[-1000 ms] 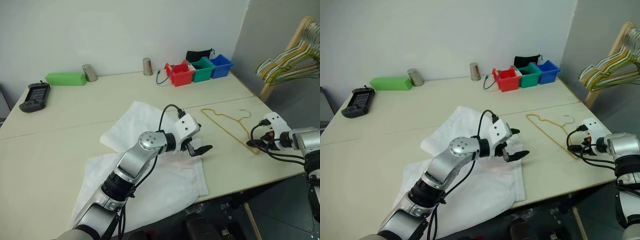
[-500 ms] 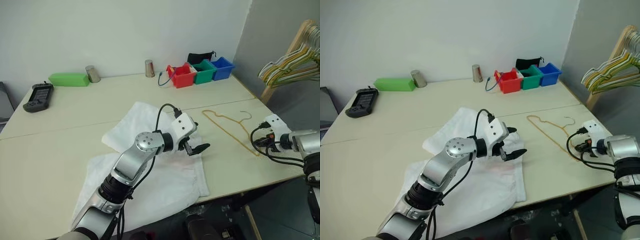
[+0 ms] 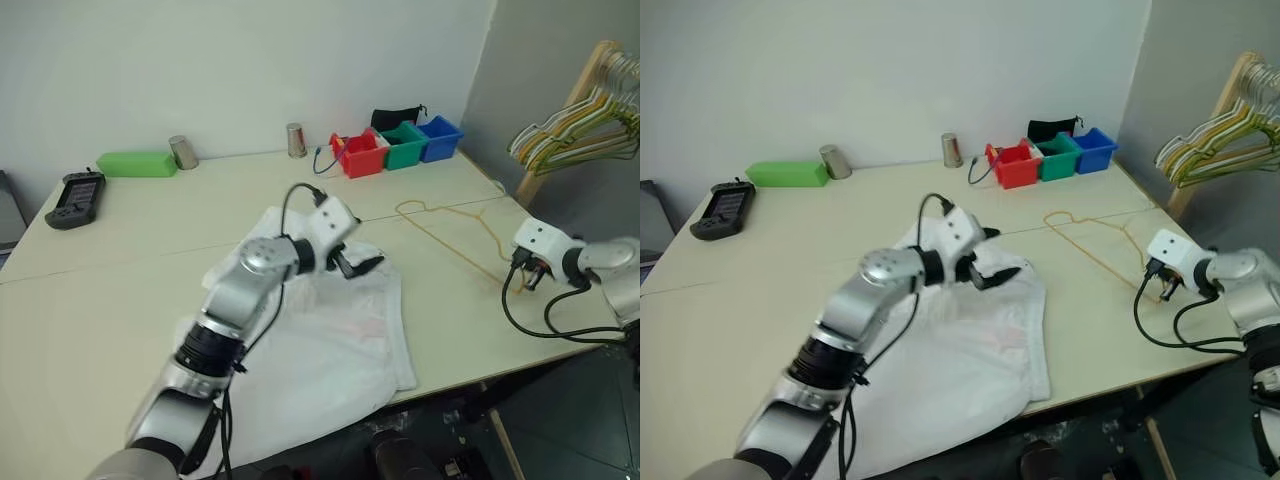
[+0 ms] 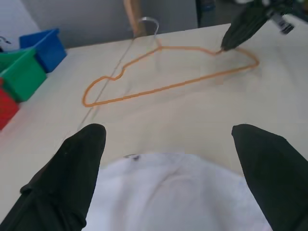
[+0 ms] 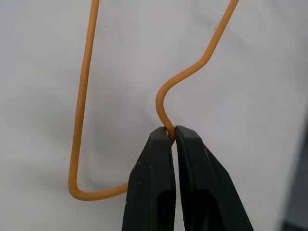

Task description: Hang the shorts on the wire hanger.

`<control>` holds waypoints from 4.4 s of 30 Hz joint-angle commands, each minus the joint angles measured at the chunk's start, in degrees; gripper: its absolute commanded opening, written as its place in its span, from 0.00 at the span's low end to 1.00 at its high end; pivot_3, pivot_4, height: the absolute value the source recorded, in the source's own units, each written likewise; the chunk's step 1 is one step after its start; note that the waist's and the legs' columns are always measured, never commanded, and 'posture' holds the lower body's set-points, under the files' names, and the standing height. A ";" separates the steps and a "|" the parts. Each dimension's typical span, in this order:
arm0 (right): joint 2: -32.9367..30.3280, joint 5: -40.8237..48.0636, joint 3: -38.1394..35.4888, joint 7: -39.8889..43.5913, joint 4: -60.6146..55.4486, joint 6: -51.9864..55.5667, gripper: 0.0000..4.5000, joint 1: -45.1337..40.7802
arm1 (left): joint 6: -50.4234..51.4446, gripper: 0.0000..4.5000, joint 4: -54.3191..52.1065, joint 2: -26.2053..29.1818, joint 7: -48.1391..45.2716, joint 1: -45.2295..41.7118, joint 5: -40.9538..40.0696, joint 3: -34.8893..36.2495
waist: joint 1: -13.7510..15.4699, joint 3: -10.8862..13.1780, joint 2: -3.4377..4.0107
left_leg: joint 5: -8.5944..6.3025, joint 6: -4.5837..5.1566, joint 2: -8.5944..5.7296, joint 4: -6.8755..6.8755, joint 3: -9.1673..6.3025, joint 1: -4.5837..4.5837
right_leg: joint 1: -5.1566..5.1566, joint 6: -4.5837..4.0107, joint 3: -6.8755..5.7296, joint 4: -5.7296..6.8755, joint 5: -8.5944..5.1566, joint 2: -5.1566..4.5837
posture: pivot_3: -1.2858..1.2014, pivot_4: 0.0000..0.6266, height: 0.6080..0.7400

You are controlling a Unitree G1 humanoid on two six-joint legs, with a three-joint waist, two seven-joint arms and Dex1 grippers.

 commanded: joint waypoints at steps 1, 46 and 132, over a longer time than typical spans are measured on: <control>-0.99 -9.68 3.27 -7.01 -0.76 -17.90 0.01 -7.55 | 0.41 1.00 5.65 5.58 -7.37 -7.86 -6.07 9.22 | -0.72 0.01 -0.01 | 0.00 0.00 0.03 0.01 0.06 0.01 | 0.02 0.01 -0.01 0.00 0.01 0.01 | 0.45 0.02 1.00; 7.77 -29.58 5.01 -27.52 -6.58 -37.95 0.00 -20.32 | -25.52 0.19 46.75 9.05 -35.98 -22.57 9.20 1.48 | -3.00 -0.02 -0.02 | 0.00 0.01 -0.03 0.05 -0.39 -0.11 | -0.05 -0.28 -0.07 0.06 0.23 -0.12 | 0.44 0.00 1.00; 10.92 -6.44 1.19 8.32 -11.80 -6.81 0.00 -15.47 | -59.74 0.15 37.74 8.44 1.03 -17.82 28.31 -3.18 | -1.25 -0.13 -0.06 | 0.10 0.19 -0.80 0.13 -0.91 -0.20 | 0.07 0.19 -0.35 0.10 0.43 -1.17 | 0.44 0.00 1.00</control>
